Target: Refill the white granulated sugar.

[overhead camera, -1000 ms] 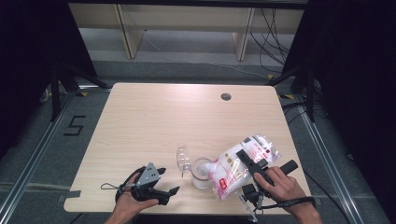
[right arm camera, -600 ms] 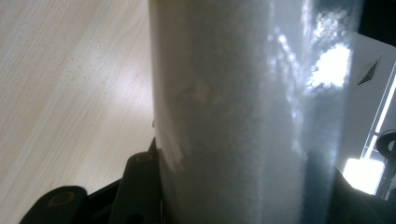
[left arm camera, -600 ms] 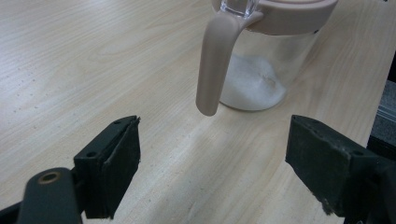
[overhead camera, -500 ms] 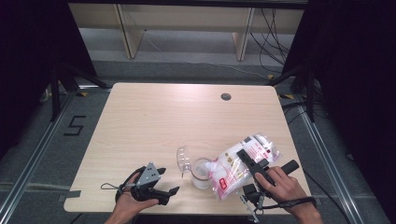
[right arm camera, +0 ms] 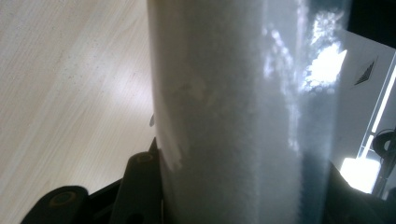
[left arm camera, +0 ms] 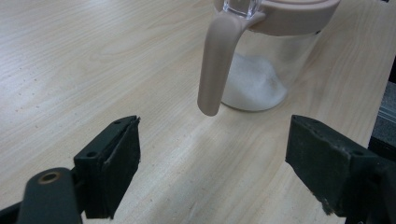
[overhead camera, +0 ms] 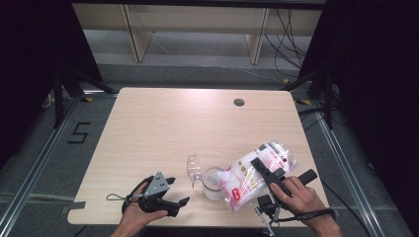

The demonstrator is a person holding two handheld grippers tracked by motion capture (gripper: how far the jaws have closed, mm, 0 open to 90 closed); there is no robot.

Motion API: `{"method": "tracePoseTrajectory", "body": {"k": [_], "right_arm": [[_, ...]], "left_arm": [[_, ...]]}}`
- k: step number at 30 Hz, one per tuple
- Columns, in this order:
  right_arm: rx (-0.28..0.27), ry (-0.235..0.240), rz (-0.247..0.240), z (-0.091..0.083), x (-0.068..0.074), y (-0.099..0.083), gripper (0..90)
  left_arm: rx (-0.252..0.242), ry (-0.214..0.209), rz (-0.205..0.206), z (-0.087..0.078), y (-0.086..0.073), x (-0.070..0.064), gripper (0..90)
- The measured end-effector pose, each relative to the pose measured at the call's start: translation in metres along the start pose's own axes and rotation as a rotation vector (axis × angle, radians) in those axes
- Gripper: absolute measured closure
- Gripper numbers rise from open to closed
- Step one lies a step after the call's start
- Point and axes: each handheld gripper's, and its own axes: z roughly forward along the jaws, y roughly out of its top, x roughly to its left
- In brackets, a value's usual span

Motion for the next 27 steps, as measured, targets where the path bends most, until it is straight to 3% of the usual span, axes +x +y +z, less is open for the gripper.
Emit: {"method": "tracePoseTrajectory", "body": {"k": [7,9,15,27], "right_arm": [[0.010,0.008,0.019,-0.0007,0.0021,0.0003,61.1],[0.004,0.003,-0.017,-0.0003,-0.0001,0.0003,61.1],[0.012,0.004,0.009,0.0003,0.0026,0.0014,61.4],[-0.003,-0.004,0.013,0.0021,0.0029,0.0001,61.9]], "left_arm": [[-0.001,-0.002,0.006,-0.0001,-0.0001,0.0006,17.5],[0.000,-0.003,0.002,0.0000,-0.0003,0.0007,17.5],[-0.005,-0.007,-0.002,0.0007,-0.0005,0.0004,17.5],[0.001,-0.007,0.002,0.0005,-0.0003,0.0005,17.5]]}}
